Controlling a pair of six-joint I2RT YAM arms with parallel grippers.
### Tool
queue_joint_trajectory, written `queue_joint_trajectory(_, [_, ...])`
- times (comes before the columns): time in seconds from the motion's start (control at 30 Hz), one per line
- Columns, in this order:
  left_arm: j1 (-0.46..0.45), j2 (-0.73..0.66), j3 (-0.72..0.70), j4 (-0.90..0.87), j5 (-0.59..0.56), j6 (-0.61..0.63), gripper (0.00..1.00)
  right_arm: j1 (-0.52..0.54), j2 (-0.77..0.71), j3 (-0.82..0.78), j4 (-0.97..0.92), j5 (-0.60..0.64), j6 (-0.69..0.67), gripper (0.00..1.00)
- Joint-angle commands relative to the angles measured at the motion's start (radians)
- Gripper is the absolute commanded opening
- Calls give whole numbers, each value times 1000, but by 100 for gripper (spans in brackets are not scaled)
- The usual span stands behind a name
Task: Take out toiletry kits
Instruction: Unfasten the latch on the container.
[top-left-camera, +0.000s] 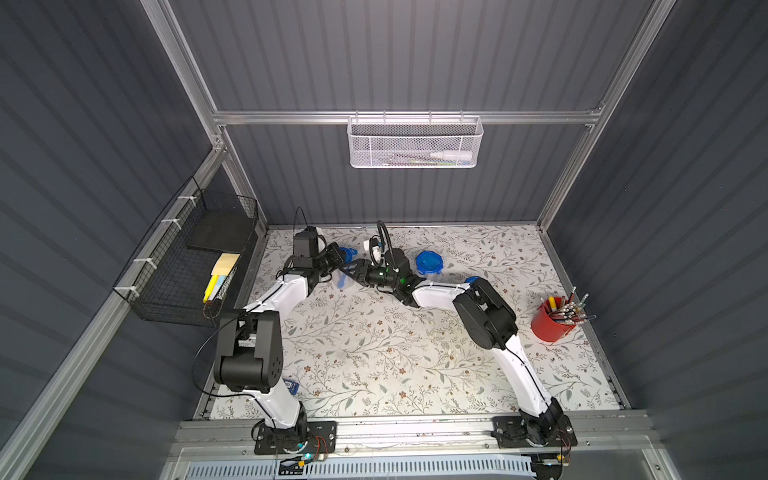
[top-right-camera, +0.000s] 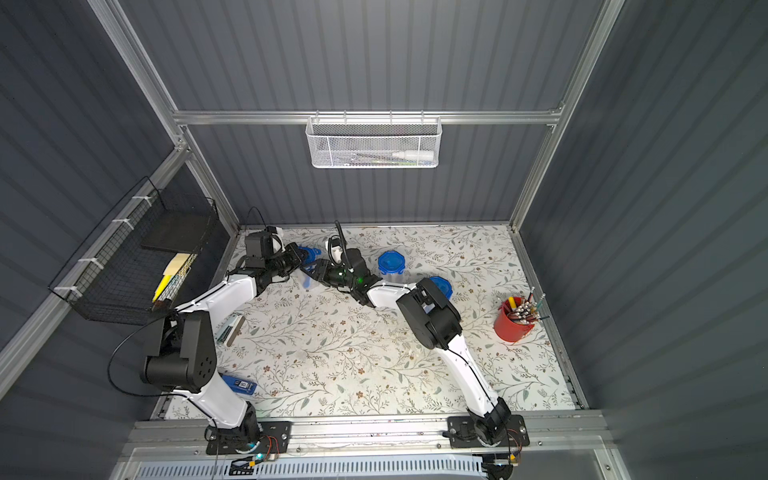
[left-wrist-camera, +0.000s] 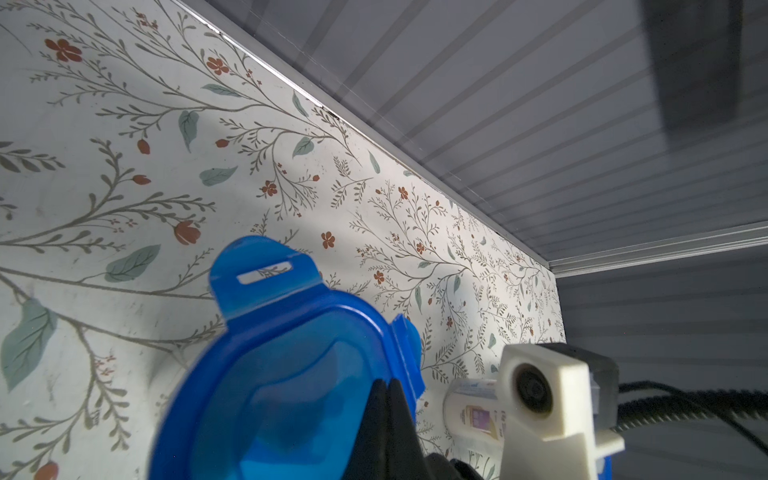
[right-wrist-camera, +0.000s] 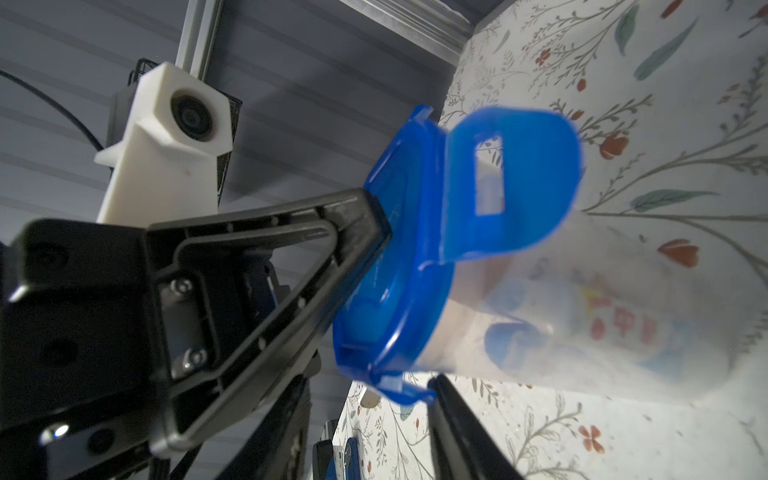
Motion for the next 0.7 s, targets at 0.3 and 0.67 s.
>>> queue_joint_trajectory(0.3, [2, 86, -142, -284, -50, -10, 0, 13, -121, 30, 45, -23, -45, 45])
queue_joint_trajectory(0.67, [2, 77, -174, -270, -50, -16, 0, 13, -176, -19, 38, -40, -57, 42])
